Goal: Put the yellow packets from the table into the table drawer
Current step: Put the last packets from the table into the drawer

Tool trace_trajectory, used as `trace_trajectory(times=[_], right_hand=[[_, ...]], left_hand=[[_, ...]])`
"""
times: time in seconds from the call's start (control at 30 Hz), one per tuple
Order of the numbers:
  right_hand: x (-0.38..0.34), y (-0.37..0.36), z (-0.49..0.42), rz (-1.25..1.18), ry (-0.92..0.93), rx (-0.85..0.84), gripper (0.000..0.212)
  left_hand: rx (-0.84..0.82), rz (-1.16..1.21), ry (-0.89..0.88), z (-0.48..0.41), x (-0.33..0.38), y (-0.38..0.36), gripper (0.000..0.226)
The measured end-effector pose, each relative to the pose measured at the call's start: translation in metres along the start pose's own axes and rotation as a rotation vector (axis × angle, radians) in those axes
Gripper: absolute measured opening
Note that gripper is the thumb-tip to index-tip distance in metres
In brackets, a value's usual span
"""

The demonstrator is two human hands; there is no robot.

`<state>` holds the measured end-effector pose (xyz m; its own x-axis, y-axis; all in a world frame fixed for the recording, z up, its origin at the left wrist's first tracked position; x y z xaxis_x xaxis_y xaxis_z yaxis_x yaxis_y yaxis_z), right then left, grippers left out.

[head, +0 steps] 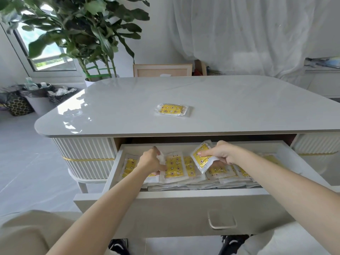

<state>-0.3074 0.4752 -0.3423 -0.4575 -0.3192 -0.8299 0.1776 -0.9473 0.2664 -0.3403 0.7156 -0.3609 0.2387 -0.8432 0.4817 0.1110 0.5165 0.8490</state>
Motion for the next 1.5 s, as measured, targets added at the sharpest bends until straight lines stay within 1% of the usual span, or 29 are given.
trace_trajectory(times=[0.07,0.13,0.17,0.2,0.23,0.27,0.33,0.4,0.43,0.47,0.53,0.6,0.67,0.77,0.8,0.9,0.97,1.0,1.03,1.07,1.13,1.2,1.27,1.5], right_hand=[[0.0,0.0,0.0,-0.036,0.014,0.018,0.069],[0.001,0.0,0.001,-0.075,-0.002,0.009,0.07],[0.002,-0.001,0.003,-0.094,-0.026,-0.01,0.066],[0.003,-0.003,0.005,-0.109,-0.056,-0.041,0.056],[0.003,-0.006,0.007,-0.125,-0.089,-0.078,0.043],[0.004,-0.008,0.009,-0.143,-0.118,-0.109,0.028],[0.007,-0.011,0.011,-0.171,-0.154,-0.137,0.005],[0.009,-0.014,0.009,-0.166,-0.154,-0.109,0.004],[0.009,-0.014,0.008,-0.166,-0.145,-0.089,0.004],[0.01,-0.015,0.005,-0.177,-0.135,-0.064,0.013],[0.011,-0.014,-0.003,-0.164,-0.096,0.014,0.042],[0.012,-0.01,-0.007,-0.084,-0.048,0.094,0.063],[0.015,-0.005,-0.009,0.035,-0.02,0.151,0.068],[0.019,0.002,-0.004,0.25,-0.009,0.235,0.061],[0.017,0.004,-0.001,0.352,0.008,0.266,0.063],[0.012,0.002,0.008,0.609,0.093,0.279,0.089],[0.005,-0.003,0.01,0.81,0.245,0.283,0.09],[0.001,-0.006,0.009,0.868,0.33,0.255,0.086],[-0.002,-0.011,0.01,0.88,0.395,0.193,0.083],[-0.003,-0.016,0.009,0.875,0.423,0.101,0.081],[-0.001,-0.027,0.009,0.941,0.435,-0.093,0.085],[0.005,-0.036,0.008,1.048,0.434,-0.211,0.095],[0.014,-0.04,0.005,1.087,0.409,-0.242,0.098],[0.022,-0.048,-0.001,1.169,0.424,-0.214,0.093]], left_hand=[[0.041,-0.073,-0.027,0.001,0.002,0.003,0.062],[0.127,-0.228,-0.077,0.002,0.007,0.009,0.061],[0.164,-0.278,-0.121,0.003,0.01,0.011,0.058],[0.177,-0.287,-0.187,0.005,0.015,0.01,0.056],[0.152,-0.285,-0.269,0.006,0.021,0.006,0.056],[0.09,-0.306,-0.359,0.008,0.026,-0.001,0.06],[-0.082,-0.474,-0.511,0.014,0.034,-0.019,0.074],[-0.208,-0.618,-0.577,0.018,0.034,-0.031,0.082],[-0.237,-0.637,-0.585,0.017,0.033,-0.034,0.083],[-0.246,-0.635,-0.592,0.017,0.033,-0.034,0.083],[-0.248,-0.623,-0.6,0.015,0.034,-0.035,0.083],[-0.252,-0.625,-0.595,0.013,0.033,-0.035,0.083],[-0.258,-0.62,-0.587,0.012,0.032,-0.035,0.083],[-0.253,-0.624,-0.584,0.011,0.032,-0.036,0.085],[-0.25,-0.628,-0.584,0.011,0.033,-0.036,0.085],[-0.247,-0.629,-0.59,0.011,0.035,-0.037,0.086],[-0.242,-0.626,-0.586,0.01,0.034,-0.036,0.088],[-0.238,-0.62,-0.585,0.01,0.034,-0.036,0.088],[-0.231,-0.61,-0.586,0.01,0.034,-0.036,0.088],[-0.221,-0.596,-0.588,0.01,0.035,-0.035,0.087],[-0.205,-0.565,-0.587,0.01,0.036,-0.033,0.083],[-0.216,-0.583,-0.58,0.011,0.037,-0.034,0.08],[-0.243,-0.644,-0.579,0.011,0.036,-0.037,0.08],[-0.289,-0.702,-0.573,0.008,0.037,-0.044,0.082]])
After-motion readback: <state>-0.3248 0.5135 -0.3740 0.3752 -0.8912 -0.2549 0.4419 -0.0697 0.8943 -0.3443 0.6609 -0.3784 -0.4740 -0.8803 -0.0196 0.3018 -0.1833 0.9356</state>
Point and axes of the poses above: each hand's wrist, its own z-axis away from the middle knuckle, its own y-axis out of the back of the hand, x = y × z, the point moved 6 cm from there along -z, towards the middle knuckle, and after that the axes turned 9 degrees about -z, right-handed, at the moved point
